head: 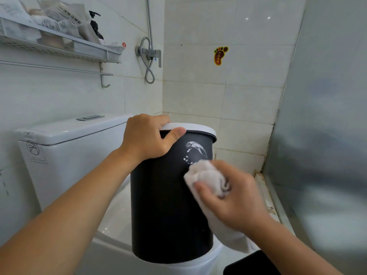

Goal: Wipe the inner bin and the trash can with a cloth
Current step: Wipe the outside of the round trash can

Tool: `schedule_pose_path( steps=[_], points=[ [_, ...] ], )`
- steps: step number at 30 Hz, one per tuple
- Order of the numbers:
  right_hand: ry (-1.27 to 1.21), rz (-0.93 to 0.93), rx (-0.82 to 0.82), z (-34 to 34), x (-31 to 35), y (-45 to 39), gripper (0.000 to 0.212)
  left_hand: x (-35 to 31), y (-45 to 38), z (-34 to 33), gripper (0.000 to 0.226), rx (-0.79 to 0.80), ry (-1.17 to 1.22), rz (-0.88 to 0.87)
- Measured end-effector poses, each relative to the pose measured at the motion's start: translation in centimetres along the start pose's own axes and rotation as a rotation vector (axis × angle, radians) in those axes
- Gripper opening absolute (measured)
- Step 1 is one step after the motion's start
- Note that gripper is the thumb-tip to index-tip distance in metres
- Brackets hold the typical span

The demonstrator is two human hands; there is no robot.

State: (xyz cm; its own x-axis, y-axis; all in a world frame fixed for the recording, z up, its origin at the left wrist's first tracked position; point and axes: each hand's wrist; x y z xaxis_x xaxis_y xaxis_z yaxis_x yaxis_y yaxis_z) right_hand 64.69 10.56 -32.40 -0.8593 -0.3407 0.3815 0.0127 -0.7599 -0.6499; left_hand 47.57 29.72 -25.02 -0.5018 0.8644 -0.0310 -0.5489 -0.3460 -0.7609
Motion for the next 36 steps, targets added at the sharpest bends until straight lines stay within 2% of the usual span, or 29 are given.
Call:
schedule_pose_path(
  steps=[3, 5, 7, 10, 14, 17, 19, 25, 28, 31, 36],
  points=[
    [-0.040, -0.155, -0.239, 1.1, -0.2, -1.7, 0.022, -0.4, 0.2, 0.3, 0.060, 0.004, -0.016, -0.031],
    [0.014, -0.243, -0.287, 0.9, 0.0, -2.8, 0.031, -0.9, 0.3, 0.4, 0.058, 0.003, -0.036, -0.048],
    [0.120, -0.271, -0.241, 0.0, 0.3, -3.3, 0.047, -1.2, 0.3, 0.4, 0.056, -0.004, -0.053, -0.049],
    [0.160, -0.163, -0.075, -1.1, 0.3, -2.7, 0.060, -0.9, 0.6, 0.6, 0.059, -0.010, -0.061, 0.002],
    [0.120, 0.010, -0.019, -0.3, -1.1, -2.5, 0.062, -0.1, 1.2, 1.1, 0.061, 0.003, -0.035, 0.036],
    [0.097, -0.043, 0.033, -1.2, -1.4, -2.3, 0.068, -0.7, 1.3, 1.1, 0.060, 0.006, -0.049, 0.038],
    [0.096, -0.114, 0.024, -2.0, -0.5, -2.1, 0.064, -1.1, 1.3, 1.2, 0.058, 0.007, -0.052, 0.043],
    [0.062, -0.228, -0.165, -1.9, 0.5, -3.5, 0.041, -1.6, 1.4, 1.3, 0.056, 0.026, -0.075, 0.057],
    [0.181, -0.074, -0.180, -2.3, 0.9, -3.2, 0.044, -1.4, 1.5, 1.4, 0.058, 0.021, -0.074, 0.091],
    [0.295, 0.116, -0.104, -2.7, 1.4, -2.7, 0.043, -0.6, 1.7, 1.6, 0.058, 0.022, -0.069, 0.123],
    [0.073, -0.178, -0.116, -1.2, 0.8, -4.8, 0.036, -0.1, 2.1, 1.7, 0.055, -0.005, -0.063, 0.094]
  ],
)
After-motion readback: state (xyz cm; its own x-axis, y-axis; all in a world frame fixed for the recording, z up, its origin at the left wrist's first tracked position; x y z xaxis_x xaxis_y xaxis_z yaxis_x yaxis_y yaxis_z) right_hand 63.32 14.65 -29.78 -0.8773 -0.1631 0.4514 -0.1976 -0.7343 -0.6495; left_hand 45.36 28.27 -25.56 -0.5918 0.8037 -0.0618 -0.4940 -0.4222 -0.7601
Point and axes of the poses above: each hand's wrist, its own y-axis away from the middle knuckle, its own z-axis out of the back of the hand, x = y × z, and after that the axes turned 15 degrees about x, right-handed
